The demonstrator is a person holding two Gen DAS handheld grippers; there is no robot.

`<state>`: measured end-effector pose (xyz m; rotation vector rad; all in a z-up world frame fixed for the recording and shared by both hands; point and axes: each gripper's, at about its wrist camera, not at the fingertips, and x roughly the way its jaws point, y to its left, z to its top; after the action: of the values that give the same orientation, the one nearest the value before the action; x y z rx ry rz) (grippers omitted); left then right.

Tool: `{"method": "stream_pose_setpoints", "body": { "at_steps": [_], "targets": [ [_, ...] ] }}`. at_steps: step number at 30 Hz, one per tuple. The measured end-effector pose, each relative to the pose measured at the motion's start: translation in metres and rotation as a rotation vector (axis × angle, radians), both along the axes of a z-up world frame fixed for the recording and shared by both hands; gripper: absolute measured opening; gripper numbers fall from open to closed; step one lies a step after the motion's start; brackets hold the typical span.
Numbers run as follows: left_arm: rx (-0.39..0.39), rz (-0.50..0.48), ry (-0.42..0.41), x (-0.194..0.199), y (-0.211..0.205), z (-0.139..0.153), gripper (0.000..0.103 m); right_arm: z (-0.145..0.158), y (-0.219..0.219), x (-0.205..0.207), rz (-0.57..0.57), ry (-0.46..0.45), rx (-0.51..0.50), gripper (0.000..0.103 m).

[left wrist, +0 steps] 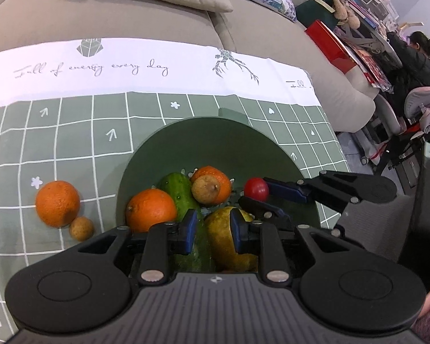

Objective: Organize fruits
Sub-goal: 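Open both tools to drop the brown and red fruits into the colander, then move both tools toward the last orange and small brown fruit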

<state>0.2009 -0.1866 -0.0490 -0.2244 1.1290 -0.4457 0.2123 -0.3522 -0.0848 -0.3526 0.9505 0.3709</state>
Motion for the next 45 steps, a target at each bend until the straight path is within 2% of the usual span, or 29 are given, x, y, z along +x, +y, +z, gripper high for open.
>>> {"method": "stream_pose_setpoints", "body": {
  "at_steps": [6,8,11,16,18,24,32,40,45],
  "targets": [
    [0.015,-0.035,-0.047,-0.015,0.006,0.015,0.031,0.004,0.001,-0.001,-0.005,-0.006,0.001,0.025],
    [0.022,-0.035,-0.056,-0.019,0.009,0.019,0.031,0.007,0.003,-0.001,-0.005,-0.01,0.001,0.031],
    [0.027,-0.038,-0.076,-0.028,0.016,0.027,0.031,0.015,0.007,-0.005,-0.007,-0.027,0.002,0.032],
    [0.069,-0.047,-0.13,-0.042,0.032,0.04,0.032,0.035,0.015,-0.019,-0.037,-0.059,0.039,0.033],
    [0.082,-0.052,-0.154,-0.049,0.039,0.046,0.032,0.042,0.022,-0.029,-0.056,-0.077,0.059,0.041],
    [0.14,-0.064,-0.216,-0.072,0.068,0.055,0.032,0.063,0.054,-0.062,-0.089,-0.128,0.143,0.045],
    [0.214,-0.022,-0.237,-0.101,0.115,0.046,0.032,0.069,0.108,-0.113,-0.141,-0.175,0.257,0.047],
    [0.266,0.0,-0.26,-0.125,0.146,0.027,0.032,0.05,0.155,-0.15,-0.154,-0.227,0.234,0.045],
    [0.287,0.016,-0.238,-0.128,0.156,0.012,0.031,0.032,0.17,-0.154,-0.197,-0.202,0.222,0.045]
  ]
}}
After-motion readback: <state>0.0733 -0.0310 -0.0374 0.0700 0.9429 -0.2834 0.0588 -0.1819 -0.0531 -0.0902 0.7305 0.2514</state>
